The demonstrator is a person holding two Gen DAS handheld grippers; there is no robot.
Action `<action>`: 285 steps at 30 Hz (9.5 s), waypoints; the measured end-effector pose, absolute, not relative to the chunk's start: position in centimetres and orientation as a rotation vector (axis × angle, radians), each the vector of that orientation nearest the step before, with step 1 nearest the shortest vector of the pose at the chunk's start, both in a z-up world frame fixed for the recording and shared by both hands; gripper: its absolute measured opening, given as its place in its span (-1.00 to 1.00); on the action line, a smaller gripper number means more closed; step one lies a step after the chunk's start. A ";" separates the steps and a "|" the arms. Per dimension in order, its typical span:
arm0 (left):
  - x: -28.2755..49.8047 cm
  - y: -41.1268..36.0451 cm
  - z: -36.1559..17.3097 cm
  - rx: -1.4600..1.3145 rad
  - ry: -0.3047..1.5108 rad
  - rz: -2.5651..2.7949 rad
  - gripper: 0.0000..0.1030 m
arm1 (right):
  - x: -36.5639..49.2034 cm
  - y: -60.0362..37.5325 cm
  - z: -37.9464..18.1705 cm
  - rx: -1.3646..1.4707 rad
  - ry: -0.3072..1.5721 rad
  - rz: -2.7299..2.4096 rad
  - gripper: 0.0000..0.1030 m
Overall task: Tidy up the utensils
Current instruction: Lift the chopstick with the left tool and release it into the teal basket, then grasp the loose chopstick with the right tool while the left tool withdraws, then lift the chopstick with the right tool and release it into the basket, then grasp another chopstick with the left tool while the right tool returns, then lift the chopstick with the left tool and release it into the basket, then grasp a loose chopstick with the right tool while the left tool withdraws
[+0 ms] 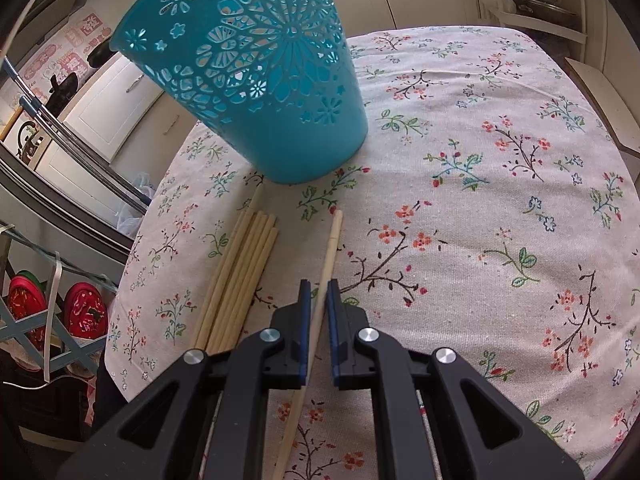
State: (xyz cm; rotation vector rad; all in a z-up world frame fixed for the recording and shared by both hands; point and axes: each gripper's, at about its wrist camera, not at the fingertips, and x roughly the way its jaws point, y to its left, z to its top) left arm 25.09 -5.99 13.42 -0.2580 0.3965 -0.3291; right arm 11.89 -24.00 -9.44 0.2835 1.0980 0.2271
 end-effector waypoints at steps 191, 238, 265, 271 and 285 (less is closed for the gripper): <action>18.2 -2.5 0.2 -0.145 0.801 -0.477 -0.90 | 10.8 -21.2 -8.9 0.080 1.026 0.166 -0.78; 20.9 -2.7 2.2 -0.215 0.386 -0.126 0.45 | 9.9 -20.0 -9.0 -0.014 1.001 0.190 -0.60; 19.7 3.9 -12.4 -0.314 0.820 -0.056 0.59 | 10.7 -20.4 -8.6 -0.124 1.087 0.233 -0.79; 19.9 3.7 -12.4 -0.316 0.827 -0.055 0.60 | 11.2 -23.6 -8.3 0.121 1.093 0.183 -0.76; 19.8 4.1 -12.7 -0.361 0.828 -0.045 0.61 | 11.1 -22.9 -8.3 0.138 1.055 0.111 -0.36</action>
